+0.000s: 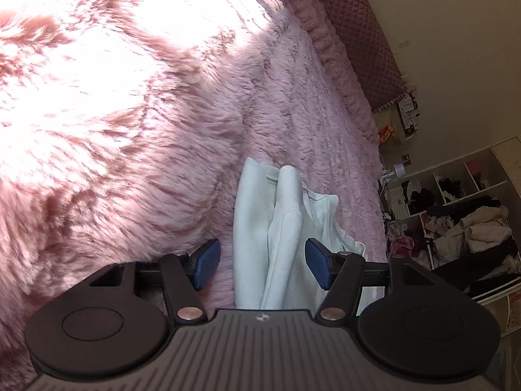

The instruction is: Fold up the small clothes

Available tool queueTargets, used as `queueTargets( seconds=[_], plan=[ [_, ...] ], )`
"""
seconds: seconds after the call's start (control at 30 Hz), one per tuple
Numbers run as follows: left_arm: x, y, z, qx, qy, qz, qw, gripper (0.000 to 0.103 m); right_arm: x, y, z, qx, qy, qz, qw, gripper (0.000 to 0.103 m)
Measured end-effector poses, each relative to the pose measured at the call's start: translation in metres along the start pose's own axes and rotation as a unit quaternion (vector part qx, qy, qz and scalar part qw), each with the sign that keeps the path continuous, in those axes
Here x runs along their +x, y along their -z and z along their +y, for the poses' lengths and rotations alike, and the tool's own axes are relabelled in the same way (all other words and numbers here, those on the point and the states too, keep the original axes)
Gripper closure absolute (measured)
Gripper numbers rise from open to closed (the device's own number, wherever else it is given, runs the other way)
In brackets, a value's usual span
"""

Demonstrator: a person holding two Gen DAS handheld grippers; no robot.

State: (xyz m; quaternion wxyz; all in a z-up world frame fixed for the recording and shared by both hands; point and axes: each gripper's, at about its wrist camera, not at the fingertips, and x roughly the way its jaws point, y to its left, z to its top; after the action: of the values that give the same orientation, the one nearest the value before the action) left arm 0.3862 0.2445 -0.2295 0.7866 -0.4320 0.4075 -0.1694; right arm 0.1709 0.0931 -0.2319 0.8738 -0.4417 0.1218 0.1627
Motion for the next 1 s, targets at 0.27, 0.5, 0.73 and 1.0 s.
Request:
queueTargets(
  seconds=[0.27, 0.5, 0.73, 1.0],
  plan=[
    [0.02, -0.017, -0.005, -0.007, 0.004, 0.015, 0.9999, 0.032, 0.013, 0.009, -0.003, 0.018, 0.001, -0.005, 1.0, 0.023],
    [0.025, -0.016, -0.014, 0.011, -0.008, 0.014, 0.9998, 0.032, 0.012, 0.005, 0.001, 0.021, -0.002, -0.003, 1.0, 0.025],
    [0.02, -0.013, -0.015, 0.022, -0.019, 0.01, 0.9995, 0.053, -0.007, 0.003, 0.01, 0.015, -0.01, -0.005, 1.0, 0.044],
    [0.016, -0.008, -0.026, 0.032, -0.031, -0.001, 0.999, 0.084, -0.016, 0.003, 0.01, 0.039, -0.036, 0.009, 0.999, 0.09]
  ],
)
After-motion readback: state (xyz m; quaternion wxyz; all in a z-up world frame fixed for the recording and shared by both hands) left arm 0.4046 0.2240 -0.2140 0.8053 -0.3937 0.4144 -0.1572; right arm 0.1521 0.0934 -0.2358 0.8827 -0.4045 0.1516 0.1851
